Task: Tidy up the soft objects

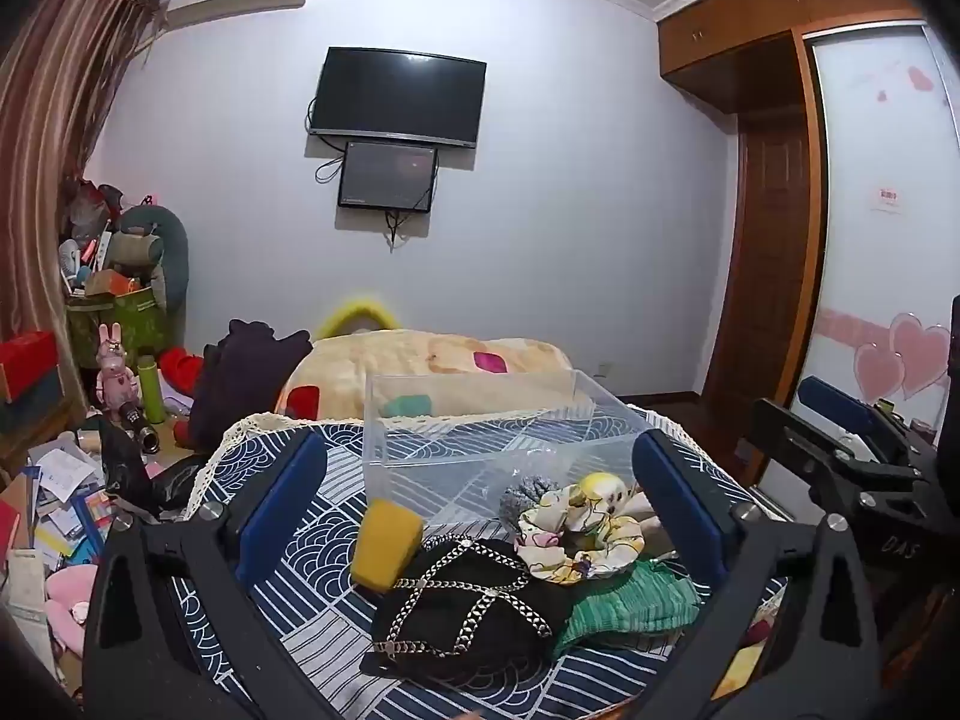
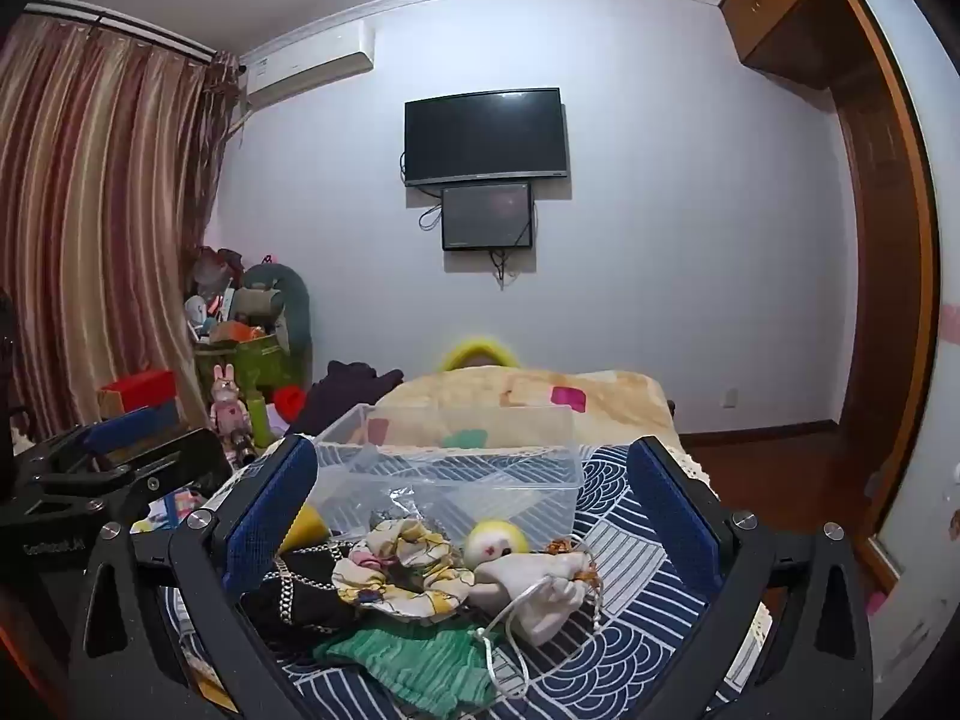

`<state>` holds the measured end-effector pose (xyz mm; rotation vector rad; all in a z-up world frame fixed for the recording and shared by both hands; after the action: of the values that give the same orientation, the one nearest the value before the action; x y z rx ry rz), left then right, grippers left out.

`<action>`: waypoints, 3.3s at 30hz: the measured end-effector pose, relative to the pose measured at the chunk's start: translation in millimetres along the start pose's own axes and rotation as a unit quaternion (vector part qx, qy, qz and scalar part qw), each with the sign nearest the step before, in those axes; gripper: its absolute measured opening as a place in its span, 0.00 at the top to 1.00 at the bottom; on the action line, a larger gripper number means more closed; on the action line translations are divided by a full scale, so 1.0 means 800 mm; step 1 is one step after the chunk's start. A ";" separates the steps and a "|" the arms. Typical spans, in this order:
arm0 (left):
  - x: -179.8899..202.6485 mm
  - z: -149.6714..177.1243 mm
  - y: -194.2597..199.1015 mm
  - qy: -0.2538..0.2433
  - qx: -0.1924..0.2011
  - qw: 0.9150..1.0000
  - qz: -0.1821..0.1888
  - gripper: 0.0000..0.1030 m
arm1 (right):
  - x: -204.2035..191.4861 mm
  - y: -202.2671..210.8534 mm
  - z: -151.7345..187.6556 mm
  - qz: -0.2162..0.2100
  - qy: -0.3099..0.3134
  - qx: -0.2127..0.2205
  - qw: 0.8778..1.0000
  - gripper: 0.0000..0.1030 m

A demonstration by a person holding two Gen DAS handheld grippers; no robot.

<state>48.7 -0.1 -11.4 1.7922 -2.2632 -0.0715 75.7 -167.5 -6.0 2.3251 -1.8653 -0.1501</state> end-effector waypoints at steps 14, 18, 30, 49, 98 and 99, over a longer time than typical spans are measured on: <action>0.003 0.000 0.001 -0.002 -0.007 1.000 0.007 0.00 | -0.002 0.005 -0.004 -0.003 -0.005 0.000 1.000 0.00; 0.004 -0.001 0.003 0.000 -0.006 1.000 0.008 0.00 | 0.000 0.003 -0.003 -0.005 -0.009 -0.003 1.000 0.00; 0.003 0.001 0.003 0.000 -0.005 1.000 0.006 0.00 | -0.001 0.002 -0.001 -0.008 -0.009 -0.002 1.000 0.00; 0.004 -0.001 0.004 -0.001 0.000 1.000 0.001 0.00 | -0.003 0.005 0.000 -0.012 -0.005 0.000 1.000 0.00; 0.008 0.000 0.004 -0.009 -0.001 1.000 0.012 0.04 | 0.007 -0.017 0.011 -0.041 -0.039 -0.045 0.997 0.06; 0.005 0.002 0.002 -0.006 -0.005 1.000 0.012 0.11 | 0.008 -0.021 0.013 -0.041 -0.041 -0.052 0.997 0.10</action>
<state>45.9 -3.5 -11.6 1.7654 -2.2878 -0.0891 91.0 -170.5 -19.4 2.3597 -1.7529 -0.3486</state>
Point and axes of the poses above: each gripper's, at about its wrist camera, not at the fingertips, and y roughly against the way its jaws point, x to its right, z to its underside, the point moved 5 cm from there along -y, roughly the way its jaws point, and after that the axes turned 14 degrees about z, right-handed, at the moved point
